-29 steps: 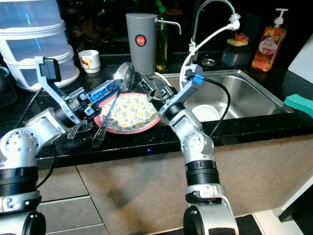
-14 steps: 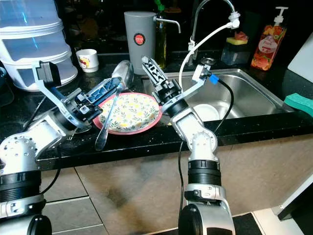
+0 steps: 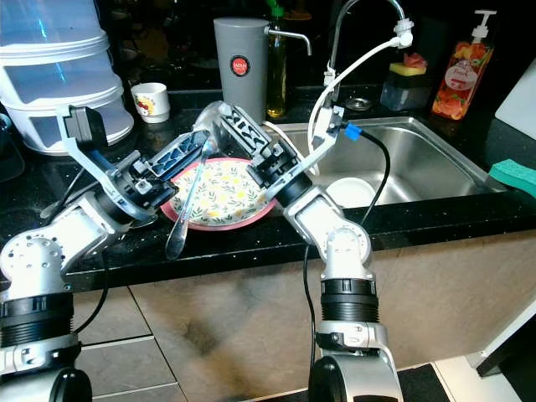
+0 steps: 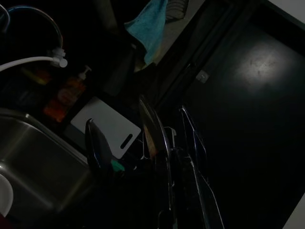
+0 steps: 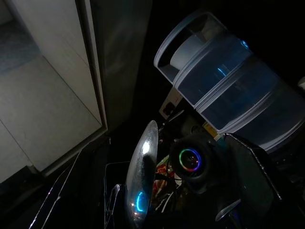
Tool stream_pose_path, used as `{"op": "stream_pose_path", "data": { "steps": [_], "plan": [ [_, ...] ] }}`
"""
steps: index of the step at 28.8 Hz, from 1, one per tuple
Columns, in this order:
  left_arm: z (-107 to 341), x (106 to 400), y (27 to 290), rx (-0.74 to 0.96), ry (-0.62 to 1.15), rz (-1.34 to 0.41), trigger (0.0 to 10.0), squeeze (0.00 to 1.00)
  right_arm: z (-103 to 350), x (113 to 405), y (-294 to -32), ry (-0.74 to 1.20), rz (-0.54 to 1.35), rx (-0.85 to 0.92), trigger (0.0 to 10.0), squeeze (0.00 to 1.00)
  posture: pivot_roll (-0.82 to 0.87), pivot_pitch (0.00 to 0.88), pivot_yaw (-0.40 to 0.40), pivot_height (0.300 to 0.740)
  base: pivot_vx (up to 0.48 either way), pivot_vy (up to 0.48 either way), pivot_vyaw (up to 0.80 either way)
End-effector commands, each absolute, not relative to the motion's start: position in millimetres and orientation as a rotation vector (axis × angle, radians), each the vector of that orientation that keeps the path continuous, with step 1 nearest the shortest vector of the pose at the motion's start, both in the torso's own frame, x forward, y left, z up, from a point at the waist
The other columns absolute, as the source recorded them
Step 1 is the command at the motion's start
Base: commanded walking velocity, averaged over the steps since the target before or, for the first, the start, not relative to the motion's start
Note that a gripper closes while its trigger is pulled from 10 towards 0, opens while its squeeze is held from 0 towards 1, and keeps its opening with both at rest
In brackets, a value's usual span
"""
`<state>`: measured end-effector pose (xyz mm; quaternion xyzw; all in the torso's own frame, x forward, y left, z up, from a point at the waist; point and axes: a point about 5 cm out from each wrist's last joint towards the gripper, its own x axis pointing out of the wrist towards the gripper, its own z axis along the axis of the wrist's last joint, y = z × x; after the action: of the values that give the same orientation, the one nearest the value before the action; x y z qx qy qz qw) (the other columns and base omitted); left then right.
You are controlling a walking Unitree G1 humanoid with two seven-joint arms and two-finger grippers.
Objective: Kitchen organization
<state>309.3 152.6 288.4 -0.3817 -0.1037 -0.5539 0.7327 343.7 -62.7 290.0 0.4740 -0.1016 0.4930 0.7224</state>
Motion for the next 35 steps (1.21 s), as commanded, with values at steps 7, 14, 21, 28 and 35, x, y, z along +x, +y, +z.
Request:
{"op": "stream_pose_path", "data": {
  "steps": [7,14,21,28,35],
  "plan": [
    [287.4,305.3,144.2,-0.854,-0.206,-1.252,0.0,0.00,288.5,339.3,-60.0,-0.205,1.100,1.029,10.0,0.00,0.08,0.062,-0.011,0.740,0.000,0.000,0.00],
    [281.8,305.0,142.1,-0.854,-0.164,-1.245,0.0,0.00,290.7,338.9,-62.9,-0.232,1.108,1.048,0.0,0.00,0.08,0.048,-0.012,0.740,0.000,0.000,0.00],
    [274.4,308.4,140.9,-0.853,-0.113,-1.202,0.0,0.00,290.6,336.2,-63.3,-0.242,1.124,1.060,0.0,0.00,0.08,0.033,-0.011,0.740,0.000,0.000,0.00],
    [272.4,309.9,141.2,-0.851,-0.102,-1.180,0.0,0.00,290.3,335.0,-63.8,-0.244,1.133,1.072,0.0,0.00,0.08,0.027,-0.010,0.740,0.000,0.000,0.00],
    [269.1,318.8,141.4,-0.822,-0.091,-1.084,10.0,0.08,291.4,335.7,-67.0,-0.253,1.127,1.118,0.0,0.00,0.08,0.028,-0.008,0.740,0.000,0.000,0.00]
  ]
}}
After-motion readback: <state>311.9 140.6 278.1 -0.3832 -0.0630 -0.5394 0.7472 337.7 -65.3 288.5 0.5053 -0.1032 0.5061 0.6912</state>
